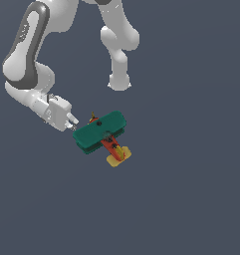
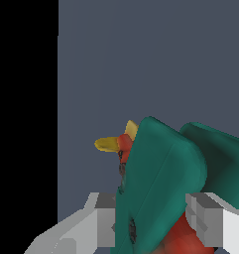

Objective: Pick up the object and move it to a goal position.

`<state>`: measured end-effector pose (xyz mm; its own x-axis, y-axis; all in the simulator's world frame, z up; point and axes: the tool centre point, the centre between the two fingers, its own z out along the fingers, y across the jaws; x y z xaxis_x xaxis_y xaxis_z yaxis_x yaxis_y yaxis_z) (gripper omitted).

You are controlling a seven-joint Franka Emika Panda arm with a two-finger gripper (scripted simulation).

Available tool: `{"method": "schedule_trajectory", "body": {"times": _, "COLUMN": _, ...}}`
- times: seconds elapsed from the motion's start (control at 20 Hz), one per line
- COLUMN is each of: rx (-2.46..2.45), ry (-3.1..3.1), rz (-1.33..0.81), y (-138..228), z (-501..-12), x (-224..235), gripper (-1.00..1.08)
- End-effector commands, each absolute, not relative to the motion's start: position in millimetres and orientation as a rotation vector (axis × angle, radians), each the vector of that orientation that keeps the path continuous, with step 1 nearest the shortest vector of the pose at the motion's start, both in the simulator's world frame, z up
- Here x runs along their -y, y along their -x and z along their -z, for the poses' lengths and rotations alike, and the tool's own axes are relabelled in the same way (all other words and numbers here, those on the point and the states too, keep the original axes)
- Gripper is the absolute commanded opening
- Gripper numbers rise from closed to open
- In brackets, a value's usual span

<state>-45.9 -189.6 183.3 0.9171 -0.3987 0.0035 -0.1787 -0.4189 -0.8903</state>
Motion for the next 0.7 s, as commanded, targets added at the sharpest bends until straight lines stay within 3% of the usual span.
{"method": "schedule_trajectory", "body": {"times": 0.0, "rx": -0.415, "ry": 2.002, "rz": 0.255, "y": 46, "z": -179, "x": 187, "gripper": 0.28}}
{"method": "schedule_trajectory", "body": {"times": 0.65, "rx": -0.416, "ry": 1.965, "rz": 0.264, "y": 43, "z": -179, "x": 179, "gripper": 0.28}}
